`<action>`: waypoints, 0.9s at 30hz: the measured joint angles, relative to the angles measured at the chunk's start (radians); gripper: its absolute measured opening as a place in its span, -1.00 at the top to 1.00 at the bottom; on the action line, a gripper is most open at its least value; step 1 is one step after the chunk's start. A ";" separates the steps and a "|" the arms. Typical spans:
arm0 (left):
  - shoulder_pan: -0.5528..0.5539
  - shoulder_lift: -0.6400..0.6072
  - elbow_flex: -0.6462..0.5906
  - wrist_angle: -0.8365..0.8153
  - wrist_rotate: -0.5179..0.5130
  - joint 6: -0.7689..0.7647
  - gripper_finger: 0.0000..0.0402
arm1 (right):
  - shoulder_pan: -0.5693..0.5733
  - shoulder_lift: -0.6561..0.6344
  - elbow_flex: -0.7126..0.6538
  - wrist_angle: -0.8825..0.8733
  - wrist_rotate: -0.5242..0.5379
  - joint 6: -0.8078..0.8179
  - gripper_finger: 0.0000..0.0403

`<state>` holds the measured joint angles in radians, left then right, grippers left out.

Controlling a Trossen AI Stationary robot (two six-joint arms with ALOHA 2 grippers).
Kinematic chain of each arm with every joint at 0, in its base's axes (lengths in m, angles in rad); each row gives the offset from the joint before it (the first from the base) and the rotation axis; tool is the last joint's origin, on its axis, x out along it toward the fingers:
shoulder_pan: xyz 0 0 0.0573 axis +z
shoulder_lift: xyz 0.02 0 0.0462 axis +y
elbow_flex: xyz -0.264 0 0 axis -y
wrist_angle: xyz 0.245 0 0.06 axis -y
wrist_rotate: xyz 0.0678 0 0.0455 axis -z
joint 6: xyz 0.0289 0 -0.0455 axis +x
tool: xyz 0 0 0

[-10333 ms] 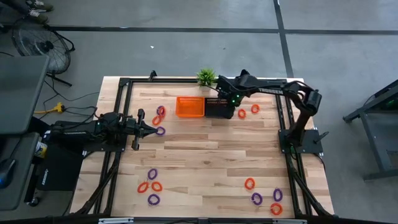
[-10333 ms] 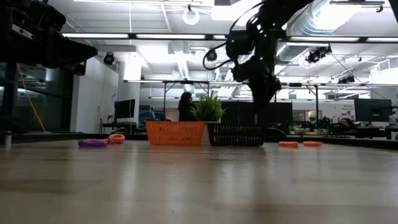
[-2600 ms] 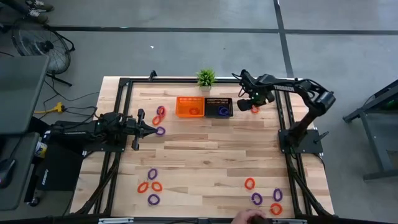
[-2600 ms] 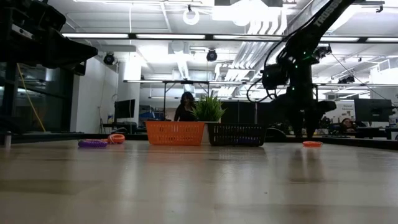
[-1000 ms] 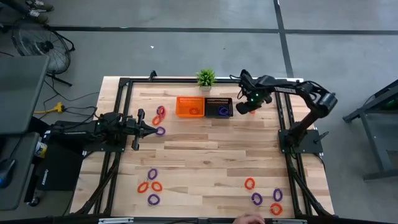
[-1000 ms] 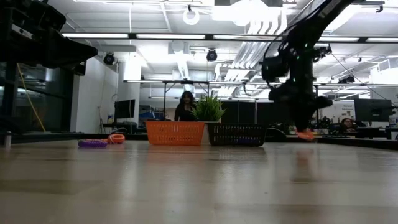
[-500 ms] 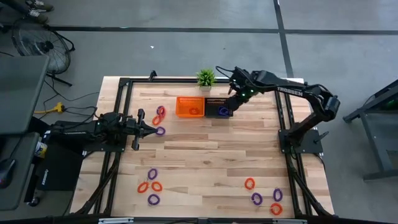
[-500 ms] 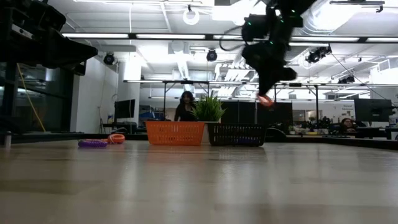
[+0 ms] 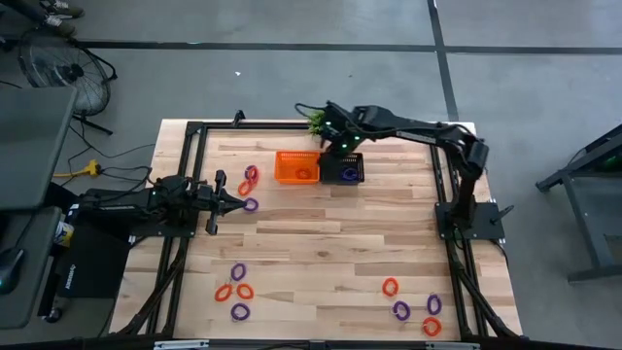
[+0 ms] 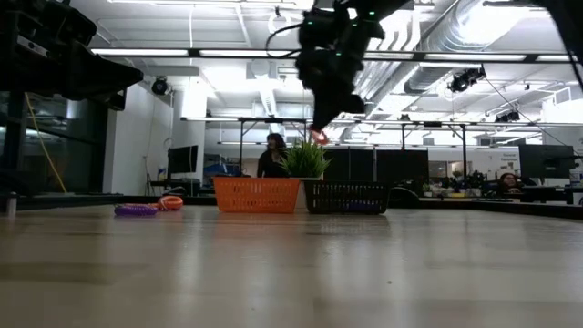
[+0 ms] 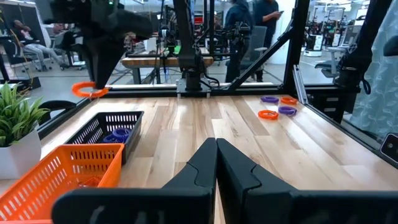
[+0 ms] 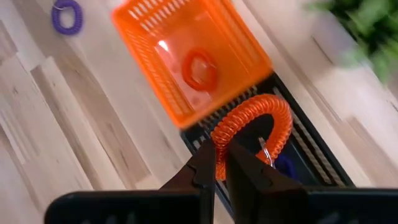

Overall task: Sort spring keychains into baskets
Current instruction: Put the orange spring keychain into the orange basket

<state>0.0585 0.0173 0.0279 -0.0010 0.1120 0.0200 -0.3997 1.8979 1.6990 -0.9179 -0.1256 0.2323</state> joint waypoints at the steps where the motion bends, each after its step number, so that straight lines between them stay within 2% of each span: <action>1: 0.000 0.000 0.000 0.000 0.000 0.000 1.00 | 0.007 0.024 0.027 -0.002 -0.002 -0.009 0.91; 11: 0.000 0.000 0.000 0.000 0.000 0.000 1.00 | 0.051 0.196 0.208 0.003 -0.002 -0.059 0.91; 22: 0.000 0.000 0.000 0.000 0.000 0.000 1.00 | 0.062 0.258 0.209 0.033 0.006 -0.086 0.91; 27: 0.000 0.000 0.000 0.000 0.000 0.000 1.00 | 0.062 0.258 0.209 0.033 0.020 -0.161 0.91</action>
<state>0.0586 0.0170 0.0280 -0.0010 0.1120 0.0196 -0.3382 2.1563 1.9076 -0.8853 -0.1060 0.0716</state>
